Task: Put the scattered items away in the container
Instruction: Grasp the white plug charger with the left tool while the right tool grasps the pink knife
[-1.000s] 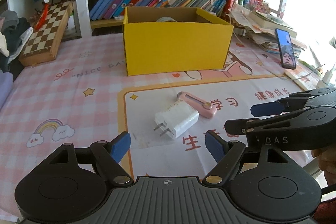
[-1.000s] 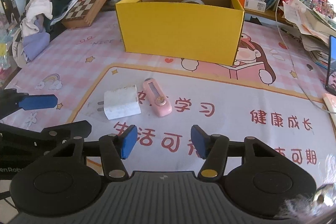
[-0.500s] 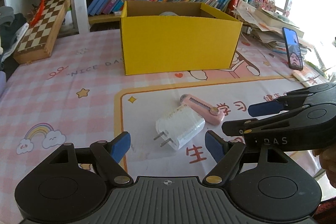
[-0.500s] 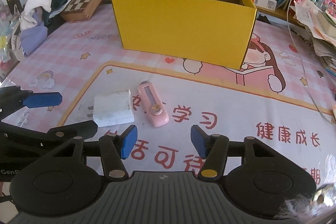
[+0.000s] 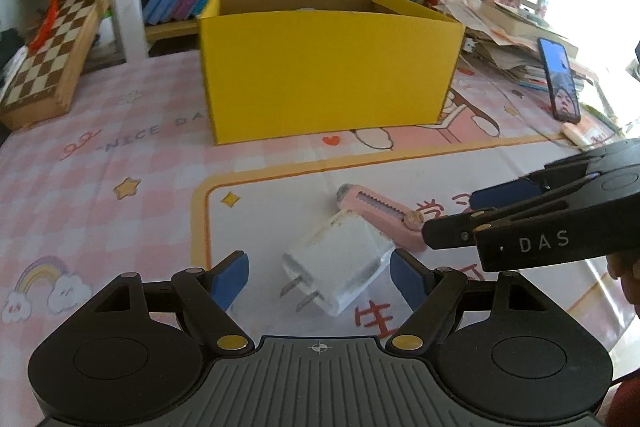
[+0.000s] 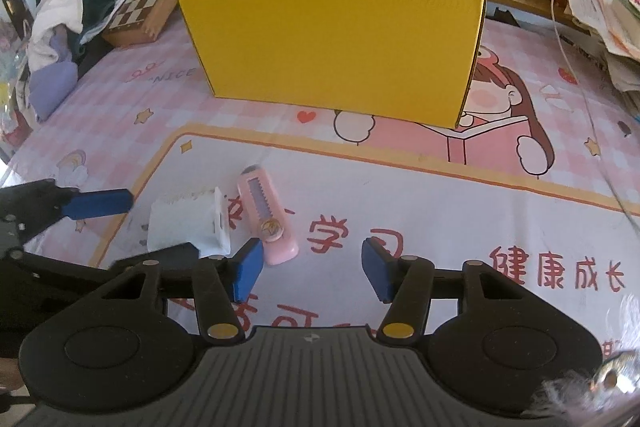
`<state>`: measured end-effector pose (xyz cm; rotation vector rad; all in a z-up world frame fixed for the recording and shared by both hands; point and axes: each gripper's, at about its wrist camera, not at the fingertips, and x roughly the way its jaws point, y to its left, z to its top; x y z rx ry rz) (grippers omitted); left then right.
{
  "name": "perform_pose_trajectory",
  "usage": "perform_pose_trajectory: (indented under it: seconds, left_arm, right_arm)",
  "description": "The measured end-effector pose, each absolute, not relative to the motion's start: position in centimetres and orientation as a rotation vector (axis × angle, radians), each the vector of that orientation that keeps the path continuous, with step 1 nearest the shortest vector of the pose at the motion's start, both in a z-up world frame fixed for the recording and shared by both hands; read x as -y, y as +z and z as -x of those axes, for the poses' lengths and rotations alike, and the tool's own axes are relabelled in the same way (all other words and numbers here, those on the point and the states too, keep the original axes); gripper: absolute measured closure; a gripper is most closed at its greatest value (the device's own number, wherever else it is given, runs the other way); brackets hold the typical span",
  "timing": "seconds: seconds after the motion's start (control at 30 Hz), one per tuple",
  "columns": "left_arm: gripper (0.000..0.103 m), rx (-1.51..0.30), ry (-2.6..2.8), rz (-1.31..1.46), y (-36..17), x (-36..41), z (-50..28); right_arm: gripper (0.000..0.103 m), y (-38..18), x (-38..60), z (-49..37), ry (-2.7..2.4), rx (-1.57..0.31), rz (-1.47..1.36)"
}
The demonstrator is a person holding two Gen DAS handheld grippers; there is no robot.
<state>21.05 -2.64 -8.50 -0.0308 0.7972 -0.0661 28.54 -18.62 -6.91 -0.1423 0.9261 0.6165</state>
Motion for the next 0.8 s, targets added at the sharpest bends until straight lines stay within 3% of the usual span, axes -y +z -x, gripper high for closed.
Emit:
perform_pose_trajectory:
  seconds: [0.17,0.27,0.8]
  left_arm:
    - [0.024,-0.798,-0.117,-0.009,-9.2,3.4,-21.9]
    - [0.038,-0.817,-0.127,-0.01,-9.6,3.4,-22.1]
    - [0.039,-0.818,-0.025,0.114,-8.6,-0.3,-20.0]
  right_arm:
    - [0.05,-6.8,18.4,-29.0,0.634,-0.926,0.145]
    - [0.05,-6.8,18.2,-29.3,0.643,-0.932,0.146]
    - [0.053,-7.8,15.3,-30.1,0.721,-0.953,0.208]
